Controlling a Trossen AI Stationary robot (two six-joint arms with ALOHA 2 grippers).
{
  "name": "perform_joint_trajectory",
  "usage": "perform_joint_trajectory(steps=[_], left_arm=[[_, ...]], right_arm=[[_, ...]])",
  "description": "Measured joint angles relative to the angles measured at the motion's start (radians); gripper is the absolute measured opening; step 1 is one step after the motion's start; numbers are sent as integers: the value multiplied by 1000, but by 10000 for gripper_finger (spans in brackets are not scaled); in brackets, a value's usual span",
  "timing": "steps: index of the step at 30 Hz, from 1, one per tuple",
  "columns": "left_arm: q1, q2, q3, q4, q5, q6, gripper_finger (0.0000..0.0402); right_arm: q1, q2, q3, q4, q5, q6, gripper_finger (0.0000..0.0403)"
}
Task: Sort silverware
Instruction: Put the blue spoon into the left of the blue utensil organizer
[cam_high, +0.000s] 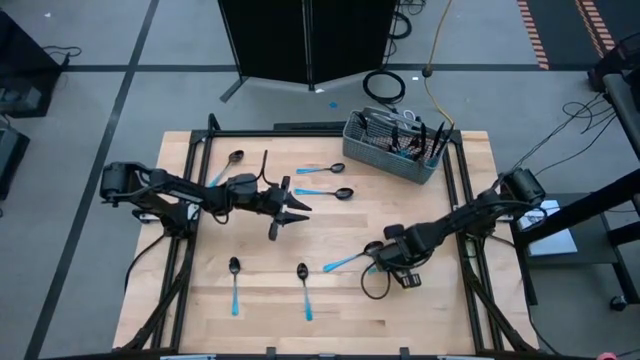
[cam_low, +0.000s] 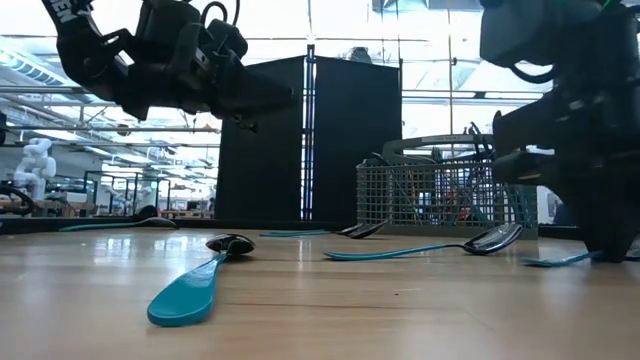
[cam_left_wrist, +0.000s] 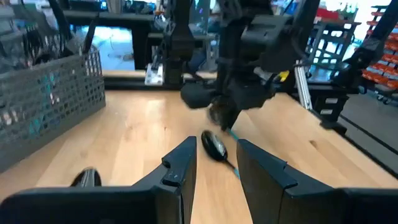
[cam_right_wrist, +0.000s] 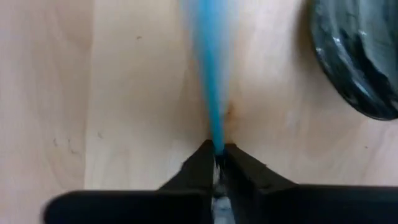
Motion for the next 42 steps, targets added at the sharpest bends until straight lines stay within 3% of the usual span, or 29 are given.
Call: perform_joint_trajectory(steps=[6,13,18,22,25,37,42], left_arm=[[14,-30,-1,-12,19,-30,111],[14,-39,34,73,16,-98,111],[16,-12,102,-132,-117,-113,111],[27,35,187,-386,-151,-121,111],[27,69,230,-455,-152,-87,111],[57,69,240,-584,-103,-22,111],[91,69,239,-620,-103,1,111]], right_arm=[[28,7,59,-97,55,-9,5],[34,10,287,-409,326,-112,2],[32,9,472,-555,547,-191,1],[19,9,592,-532,819,-400,1],[-40,8,645,-471,957,-595,1],[-410,7,718,-393,958,-1231,0],[-516,7,719,-368,1024,-1501,0]])
